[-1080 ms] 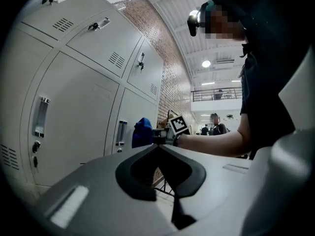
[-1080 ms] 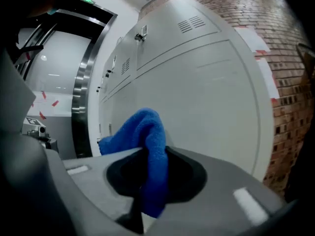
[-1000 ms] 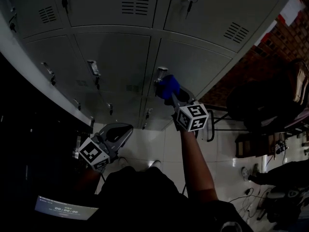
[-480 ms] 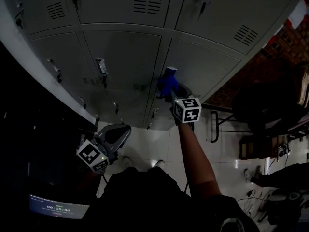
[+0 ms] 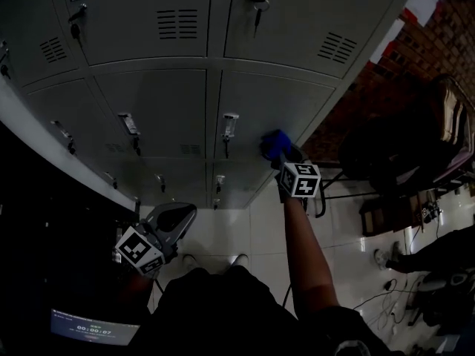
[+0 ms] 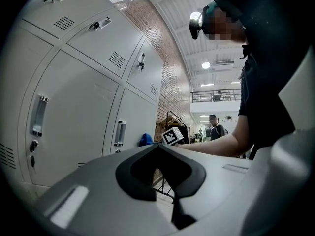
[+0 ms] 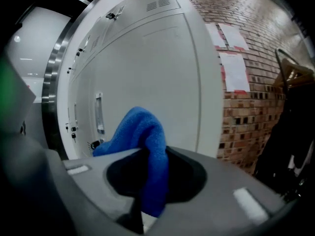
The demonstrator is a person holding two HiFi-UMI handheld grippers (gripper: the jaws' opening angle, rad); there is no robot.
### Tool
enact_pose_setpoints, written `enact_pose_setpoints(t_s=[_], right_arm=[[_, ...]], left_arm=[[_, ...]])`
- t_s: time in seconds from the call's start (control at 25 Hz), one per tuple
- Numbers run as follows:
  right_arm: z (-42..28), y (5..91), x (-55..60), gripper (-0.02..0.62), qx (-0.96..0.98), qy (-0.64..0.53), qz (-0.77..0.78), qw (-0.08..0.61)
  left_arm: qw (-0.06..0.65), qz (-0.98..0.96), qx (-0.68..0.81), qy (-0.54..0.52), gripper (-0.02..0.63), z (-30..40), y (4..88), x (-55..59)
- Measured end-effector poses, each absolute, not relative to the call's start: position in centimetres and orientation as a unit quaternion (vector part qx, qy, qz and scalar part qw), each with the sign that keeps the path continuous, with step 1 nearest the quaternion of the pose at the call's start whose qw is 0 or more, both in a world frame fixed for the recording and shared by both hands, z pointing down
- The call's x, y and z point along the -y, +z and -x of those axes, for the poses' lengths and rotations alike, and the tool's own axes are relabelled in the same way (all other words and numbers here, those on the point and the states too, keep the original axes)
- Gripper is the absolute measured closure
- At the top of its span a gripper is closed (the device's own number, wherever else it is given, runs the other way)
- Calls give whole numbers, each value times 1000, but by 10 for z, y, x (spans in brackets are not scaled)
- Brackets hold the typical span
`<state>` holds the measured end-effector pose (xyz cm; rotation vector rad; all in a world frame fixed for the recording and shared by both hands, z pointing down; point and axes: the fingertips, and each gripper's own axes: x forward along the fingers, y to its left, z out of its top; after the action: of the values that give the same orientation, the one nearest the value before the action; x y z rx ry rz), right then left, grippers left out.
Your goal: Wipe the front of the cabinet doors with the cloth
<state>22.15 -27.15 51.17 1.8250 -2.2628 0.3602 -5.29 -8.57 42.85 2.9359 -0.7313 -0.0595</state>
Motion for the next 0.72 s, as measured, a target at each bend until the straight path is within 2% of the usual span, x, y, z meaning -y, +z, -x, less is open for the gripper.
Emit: enact_pose_setpoints(t_s=[0.24,0.4,0.56,0.72], right_arm=[[-281,514,264,528,736,125,-657,107],[-291,517,257,528,732,131,-661,94],[-266,513,240,526,754,135,-638,80],[-199,504,224,528,796,132,-587,67]], left_arm=[[57,-971,232,-14,604,43,430,85],[58,-970,234,-12,604,44,430,84],[58,-968,242,-15,604,50,431,87],[60,-966,250,-15,604,57,434,89]])
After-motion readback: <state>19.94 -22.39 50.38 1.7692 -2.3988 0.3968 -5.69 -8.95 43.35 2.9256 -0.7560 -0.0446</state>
